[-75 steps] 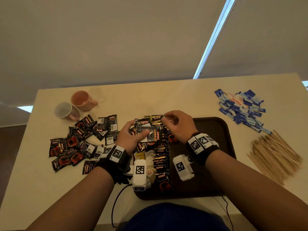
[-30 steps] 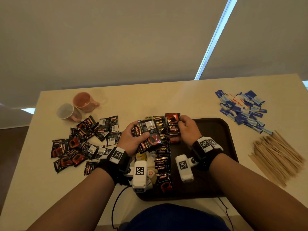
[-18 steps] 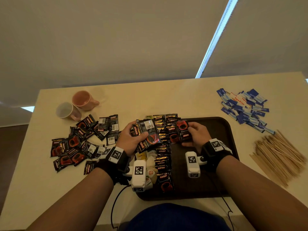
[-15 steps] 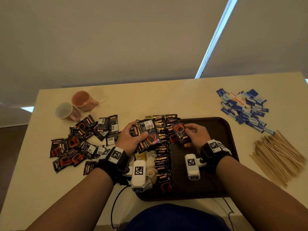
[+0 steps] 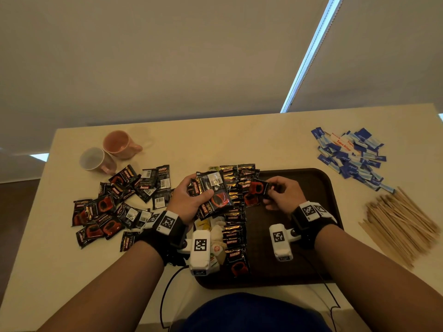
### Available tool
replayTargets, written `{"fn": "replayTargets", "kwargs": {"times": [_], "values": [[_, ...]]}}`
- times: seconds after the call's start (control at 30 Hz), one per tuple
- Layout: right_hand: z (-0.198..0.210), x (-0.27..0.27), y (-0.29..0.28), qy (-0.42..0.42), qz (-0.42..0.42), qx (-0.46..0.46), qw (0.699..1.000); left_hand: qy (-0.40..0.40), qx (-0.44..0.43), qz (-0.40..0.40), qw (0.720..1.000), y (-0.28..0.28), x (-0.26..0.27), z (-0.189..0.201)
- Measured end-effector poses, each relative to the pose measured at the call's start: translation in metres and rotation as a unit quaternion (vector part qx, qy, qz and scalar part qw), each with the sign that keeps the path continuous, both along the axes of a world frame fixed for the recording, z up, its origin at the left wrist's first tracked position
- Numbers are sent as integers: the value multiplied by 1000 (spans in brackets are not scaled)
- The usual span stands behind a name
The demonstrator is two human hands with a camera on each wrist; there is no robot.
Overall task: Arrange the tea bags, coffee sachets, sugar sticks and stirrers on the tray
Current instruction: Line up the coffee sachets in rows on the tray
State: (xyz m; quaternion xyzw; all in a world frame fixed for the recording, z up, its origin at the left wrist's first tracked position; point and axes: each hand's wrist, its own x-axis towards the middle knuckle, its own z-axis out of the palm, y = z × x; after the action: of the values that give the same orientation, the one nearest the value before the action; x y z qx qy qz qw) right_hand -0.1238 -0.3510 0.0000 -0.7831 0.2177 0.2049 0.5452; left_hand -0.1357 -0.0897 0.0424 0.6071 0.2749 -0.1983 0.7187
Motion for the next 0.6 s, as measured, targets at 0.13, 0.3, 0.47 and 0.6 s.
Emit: {"fn": "replayTargets", "kwargs": {"times": [0.13, 0.3, 0.47, 0.6], "values": [[-6, 7, -6, -41, 123, -138, 982, -1, 3, -1, 1000, 0, 0, 1], [1, 19, -12, -59, 201, -180, 961, -8, 14, 1, 1000, 3, 1, 1], [3, 28, -2, -27, 331, -224, 916, -5, 20, 4, 1000, 3, 1, 0], [-4, 33, 16, -36, 360, -260, 895, -1, 18, 3, 1000, 4, 2, -1]]}}
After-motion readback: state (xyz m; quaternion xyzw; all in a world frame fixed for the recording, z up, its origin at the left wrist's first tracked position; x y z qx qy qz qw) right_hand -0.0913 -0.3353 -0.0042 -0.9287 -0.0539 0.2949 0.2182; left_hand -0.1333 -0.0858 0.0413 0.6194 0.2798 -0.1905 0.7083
